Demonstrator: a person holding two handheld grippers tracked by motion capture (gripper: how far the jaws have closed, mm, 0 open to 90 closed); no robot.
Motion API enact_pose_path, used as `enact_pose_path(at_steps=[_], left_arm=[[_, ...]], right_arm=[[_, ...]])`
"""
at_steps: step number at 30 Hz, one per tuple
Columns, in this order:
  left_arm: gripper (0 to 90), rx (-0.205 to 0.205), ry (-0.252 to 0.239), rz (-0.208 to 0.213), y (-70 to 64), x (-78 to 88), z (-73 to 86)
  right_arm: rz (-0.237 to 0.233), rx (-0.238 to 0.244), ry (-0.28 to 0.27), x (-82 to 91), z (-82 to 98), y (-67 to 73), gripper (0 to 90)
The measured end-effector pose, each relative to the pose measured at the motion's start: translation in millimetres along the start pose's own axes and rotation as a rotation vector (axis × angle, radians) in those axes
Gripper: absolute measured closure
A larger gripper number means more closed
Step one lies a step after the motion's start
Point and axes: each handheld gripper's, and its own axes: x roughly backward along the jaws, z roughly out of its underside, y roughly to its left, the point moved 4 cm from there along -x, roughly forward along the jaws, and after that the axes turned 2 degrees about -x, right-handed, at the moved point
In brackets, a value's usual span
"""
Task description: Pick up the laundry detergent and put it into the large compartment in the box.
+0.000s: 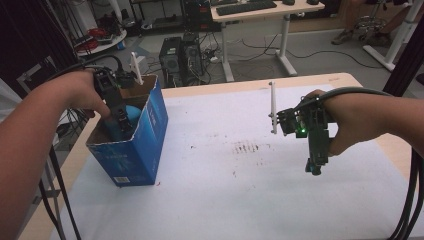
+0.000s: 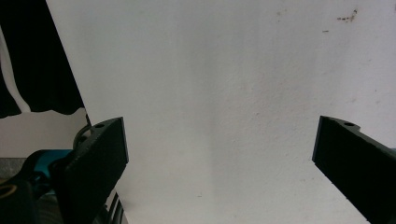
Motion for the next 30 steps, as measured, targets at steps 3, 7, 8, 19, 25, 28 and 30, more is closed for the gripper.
enact_pose_path(at_steps=[3,7,8,19,25,28,30], left_arm=[[28.7,0.006,-0.003,-0.004,0.0,4.1,0.1],[26.2,0.016,-0.001,-0.016,0.1,10.6,0.6],[25.3,0.023,0.0,-0.022,0.0,13.4,0.8],[20.6,0.017,0.015,-0.04,-3.9,33.8,3.1],[17.4,-0.009,0.009,-0.036,-10.2,40.0,1.5],[16.7,-0.057,-0.003,-0.028,-20.2,51.2,-2.5],[15.7,-0.074,-0.003,-0.025,-24.5,55.4,-3.8]], right_arm=[[0.003,0.003,-0.002,0.5,0.1,0.4,2.5],[0.002,0.005,-0.007,0.5,-0.4,1.1,2.5],[0.003,0.005,-0.007,0.5,-0.4,1.1,2.5],[0.003,0.0,-0.007,1.1,-0.3,0.6,2.5],[0.002,0.002,-0.007,1.0,0.7,-0.1,2.4],[0.001,-0.004,-0.01,1.5,0.9,0.1,2.5],[0.001,-0.004,-0.009,1.5,0.9,0.1,2.5]])
